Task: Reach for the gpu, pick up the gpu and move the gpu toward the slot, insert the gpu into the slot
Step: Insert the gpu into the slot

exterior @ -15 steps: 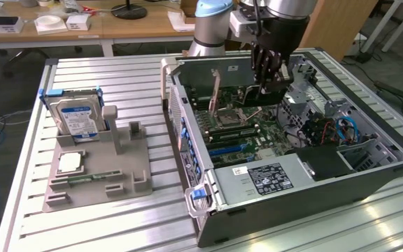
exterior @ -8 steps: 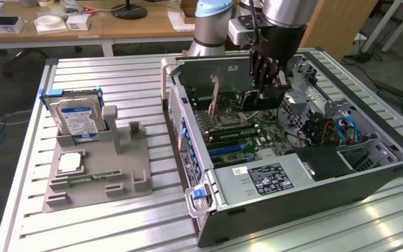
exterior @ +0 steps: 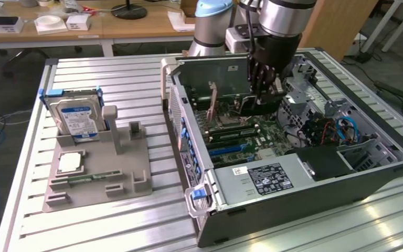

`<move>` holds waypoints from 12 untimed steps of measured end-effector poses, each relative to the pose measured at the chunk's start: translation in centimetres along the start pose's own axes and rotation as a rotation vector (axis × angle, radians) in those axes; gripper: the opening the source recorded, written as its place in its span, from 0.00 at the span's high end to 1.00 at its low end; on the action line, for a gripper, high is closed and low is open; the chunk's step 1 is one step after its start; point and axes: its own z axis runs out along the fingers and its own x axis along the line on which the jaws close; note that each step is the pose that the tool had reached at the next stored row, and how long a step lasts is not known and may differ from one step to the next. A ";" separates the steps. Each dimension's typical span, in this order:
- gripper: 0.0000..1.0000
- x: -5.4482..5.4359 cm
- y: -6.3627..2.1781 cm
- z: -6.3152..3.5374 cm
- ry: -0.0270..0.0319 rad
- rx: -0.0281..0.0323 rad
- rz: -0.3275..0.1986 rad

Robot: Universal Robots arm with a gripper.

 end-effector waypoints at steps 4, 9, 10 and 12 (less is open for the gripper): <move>0.74 0.2 0.07 0.51 0.0017 -0.0078 0.000; 0.74 1.5 0.02 0.97 0.0048 -0.0078 0.000; 0.74 1.6 0.03 1.13 0.0053 -0.0076 0.000; 0.74 1.6 0.04 1.45 0.0070 -0.0077 0.000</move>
